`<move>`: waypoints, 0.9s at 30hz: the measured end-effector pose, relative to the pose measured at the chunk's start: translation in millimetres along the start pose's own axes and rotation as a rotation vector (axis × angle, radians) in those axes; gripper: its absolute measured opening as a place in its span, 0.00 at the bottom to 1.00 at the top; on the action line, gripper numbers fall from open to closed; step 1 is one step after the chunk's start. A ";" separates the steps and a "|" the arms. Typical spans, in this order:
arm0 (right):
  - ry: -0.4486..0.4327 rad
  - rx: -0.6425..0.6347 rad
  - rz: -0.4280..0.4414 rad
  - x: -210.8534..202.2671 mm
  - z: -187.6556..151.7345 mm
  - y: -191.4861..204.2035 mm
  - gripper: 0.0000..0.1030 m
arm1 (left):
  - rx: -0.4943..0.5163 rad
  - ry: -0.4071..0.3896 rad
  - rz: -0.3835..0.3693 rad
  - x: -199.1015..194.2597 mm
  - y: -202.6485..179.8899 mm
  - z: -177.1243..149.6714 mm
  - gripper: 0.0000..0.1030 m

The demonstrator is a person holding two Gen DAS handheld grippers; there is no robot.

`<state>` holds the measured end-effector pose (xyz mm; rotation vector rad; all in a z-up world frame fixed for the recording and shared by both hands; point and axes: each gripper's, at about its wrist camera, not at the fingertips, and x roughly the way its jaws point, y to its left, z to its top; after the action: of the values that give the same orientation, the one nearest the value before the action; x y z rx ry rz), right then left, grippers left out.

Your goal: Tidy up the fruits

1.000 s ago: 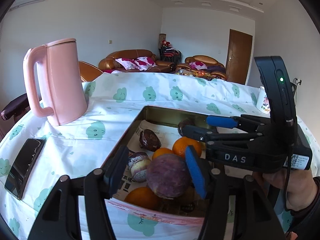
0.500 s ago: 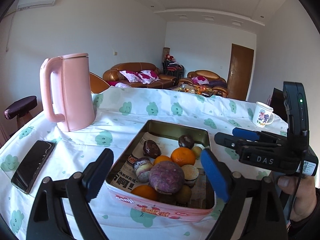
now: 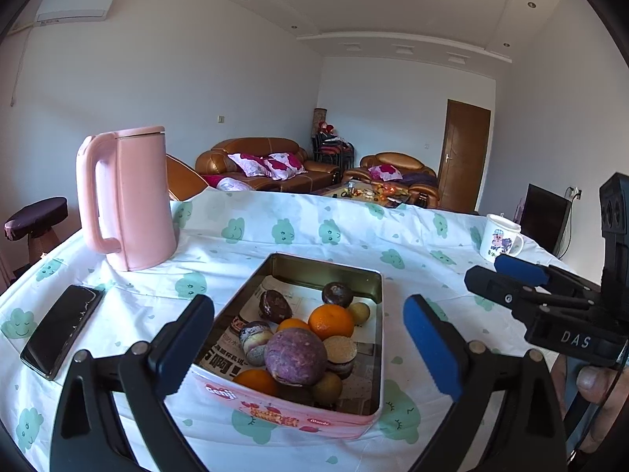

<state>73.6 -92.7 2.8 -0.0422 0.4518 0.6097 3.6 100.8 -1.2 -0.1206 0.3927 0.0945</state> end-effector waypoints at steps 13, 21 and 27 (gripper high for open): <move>-0.025 0.020 -0.043 -28.1 -6.0 -9.9 0.74 | 0.023 -0.009 -0.030 -8.6 -19.0 1.2 1.00; -0.037 0.027 -0.061 -37.8 -8.8 -11.0 0.75 | 0.023 -0.019 -0.021 -13.1 -20.5 4.1 1.00; -0.050 0.025 -0.066 -44.9 -10.3 -9.6 0.75 | 0.019 -0.037 -0.013 -18.3 -21.6 6.8 1.00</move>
<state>42.3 -126.7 11.5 -0.0175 0.4079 0.5387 -8.2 79.1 14.3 -0.1028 0.3562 0.0805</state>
